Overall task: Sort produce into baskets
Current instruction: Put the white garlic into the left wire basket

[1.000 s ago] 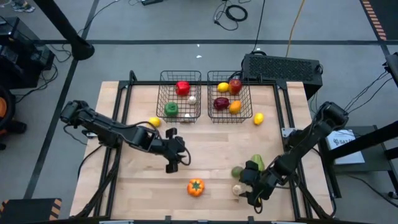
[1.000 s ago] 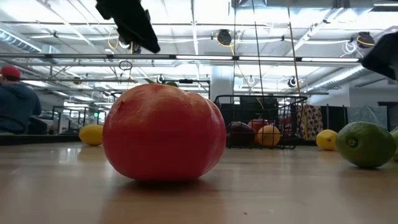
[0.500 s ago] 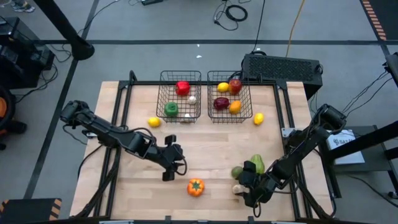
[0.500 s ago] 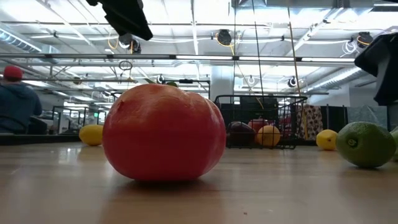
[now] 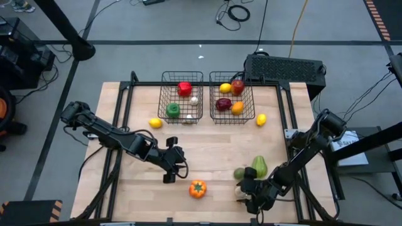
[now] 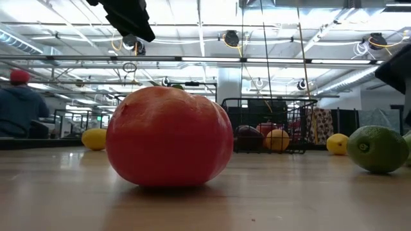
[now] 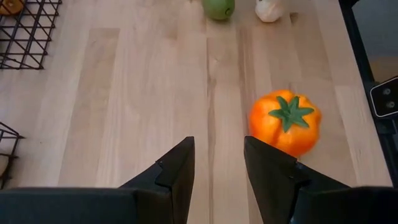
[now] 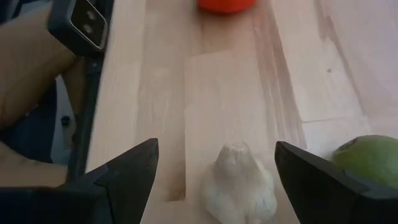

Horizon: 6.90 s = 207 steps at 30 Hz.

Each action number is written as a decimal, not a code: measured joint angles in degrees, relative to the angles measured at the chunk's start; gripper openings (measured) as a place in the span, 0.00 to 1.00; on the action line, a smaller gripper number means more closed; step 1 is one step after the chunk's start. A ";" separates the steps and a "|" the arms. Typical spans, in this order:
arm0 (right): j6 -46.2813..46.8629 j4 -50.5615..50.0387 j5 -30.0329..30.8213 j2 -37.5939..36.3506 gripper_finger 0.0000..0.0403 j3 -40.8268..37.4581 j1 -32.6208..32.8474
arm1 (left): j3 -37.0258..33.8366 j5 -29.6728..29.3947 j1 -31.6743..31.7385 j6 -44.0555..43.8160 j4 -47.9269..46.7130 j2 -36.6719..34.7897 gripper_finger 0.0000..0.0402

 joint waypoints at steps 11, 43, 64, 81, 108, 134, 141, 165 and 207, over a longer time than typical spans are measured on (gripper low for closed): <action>0.59 1.22 0.33 2.63 0.69 0.00 0.13 | 0.00 -1.85 0.11 0.55 0.06 0.00 0.36; 0.43 1.66 -0.02 2.63 0.34 0.00 0.13 | 0.00 -3.17 0.11 0.55 0.09 0.00 0.36; -4.77 -0.98 -0.30 -0.12 0.34 3.17 -1.90 | -0.02 -4.34 0.11 0.55 -0.11 0.02 0.36; 2.84 -12.07 1.69 -0.12 0.54 3.69 -0.37 | -0.02 -4.34 0.11 0.39 -0.31 0.02 0.36; -15.26 -20.99 1.41 1.83 0.65 13.40 8.64 | -0.02 -4.33 0.11 0.35 -0.26 0.02 0.36; -56.89 -21.73 -15.30 8.80 0.88 14.58 2.22 | -0.02 -5.68 0.15 0.22 0.11 0.02 0.36; -56.76 -22.52 -13.85 9.89 0.87 14.58 0.66 | -0.02 -5.68 0.13 0.55 0.11 0.02 0.36; -53.36 -23.32 -15.13 9.95 0.61 14.58 -0.15 | -0.02 -5.75 0.13 0.55 -0.35 0.02 0.36; -78.33 -17.96 29.10 9.84 0.52 35.36 -12.56 | 0.89 -25.07 -2.60 -10.94 -22.01 -10.79 0.36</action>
